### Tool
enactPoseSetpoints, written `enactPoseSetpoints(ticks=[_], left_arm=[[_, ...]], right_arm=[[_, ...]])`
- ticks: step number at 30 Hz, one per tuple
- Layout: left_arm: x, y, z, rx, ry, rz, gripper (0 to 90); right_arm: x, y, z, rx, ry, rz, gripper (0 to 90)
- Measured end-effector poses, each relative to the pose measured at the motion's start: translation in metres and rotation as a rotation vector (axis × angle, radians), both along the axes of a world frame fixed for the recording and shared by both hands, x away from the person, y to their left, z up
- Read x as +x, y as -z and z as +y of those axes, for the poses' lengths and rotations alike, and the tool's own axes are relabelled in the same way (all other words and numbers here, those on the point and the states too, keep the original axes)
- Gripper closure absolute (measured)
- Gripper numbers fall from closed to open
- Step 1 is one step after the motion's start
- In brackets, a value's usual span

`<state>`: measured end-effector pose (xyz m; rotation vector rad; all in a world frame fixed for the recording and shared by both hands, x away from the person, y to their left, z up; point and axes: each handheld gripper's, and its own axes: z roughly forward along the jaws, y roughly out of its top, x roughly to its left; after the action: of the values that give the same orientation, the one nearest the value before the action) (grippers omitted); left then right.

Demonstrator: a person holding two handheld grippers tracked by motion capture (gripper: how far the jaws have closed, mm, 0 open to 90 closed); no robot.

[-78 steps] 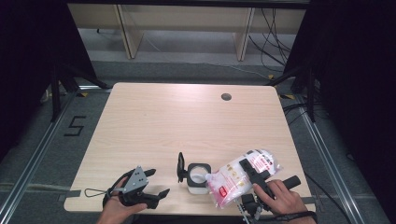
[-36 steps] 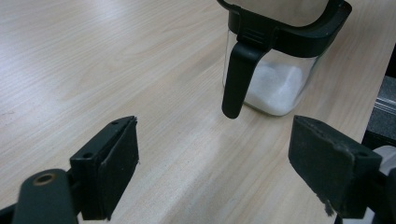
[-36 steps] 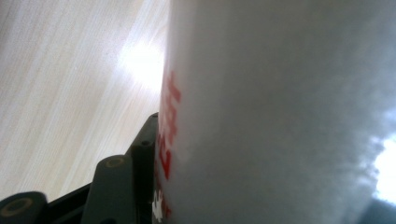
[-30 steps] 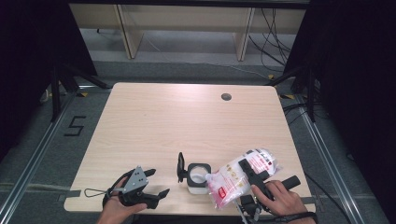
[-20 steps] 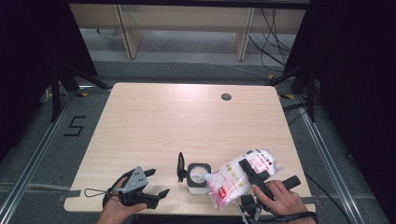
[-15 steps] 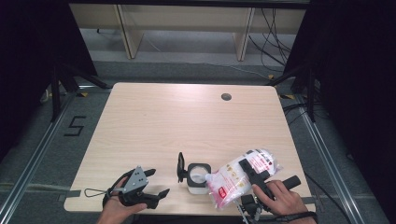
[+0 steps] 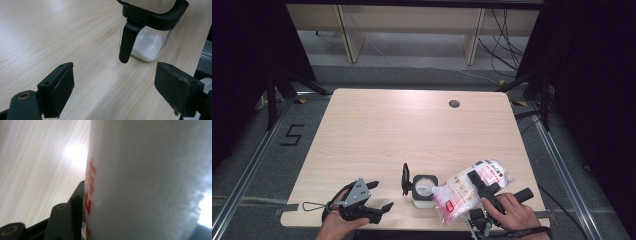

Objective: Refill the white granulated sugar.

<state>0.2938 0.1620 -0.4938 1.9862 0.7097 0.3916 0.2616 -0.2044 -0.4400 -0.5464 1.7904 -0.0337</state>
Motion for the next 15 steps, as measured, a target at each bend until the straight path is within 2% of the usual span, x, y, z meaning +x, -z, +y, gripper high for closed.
enactPoseSetpoints(ticks=[4,6,7,10,14,15], left_arm=[[0.0008,-0.0002,0.0004,0.005,0.006,-0.003,15.8],[0.0010,-0.0007,0.0017,0.029,0.009,-0.005,15.8],[-0.0001,-0.0001,0.0002,-0.004,-0.002,0.009,15.8],[0.0008,-0.0009,0.0012,0.009,0.011,-0.001,15.8],[0.0007,-0.0006,0.0009,0.006,0.006,-0.003,15.8],[0.0008,-0.0009,0.0015,0.017,0.009,-0.007,15.8]], right_arm=[[-0.0001,-0.0005,0.0006,-0.002,-0.003,-0.003,45.2],[-0.0001,-0.0008,0.0004,-0.004,-0.008,-0.004,45.2],[0.0004,-0.0013,0.0002,-0.005,-0.013,-0.002,45.2],[0.0004,-0.0017,-0.0009,0.010,-0.014,0.006,45.2],[0.0009,-0.0031,-0.0006,0.004,-0.021,-0.005,45.3],[0.0007,-0.0029,-0.0008,-0.001,-0.024,-0.007,45.3]])
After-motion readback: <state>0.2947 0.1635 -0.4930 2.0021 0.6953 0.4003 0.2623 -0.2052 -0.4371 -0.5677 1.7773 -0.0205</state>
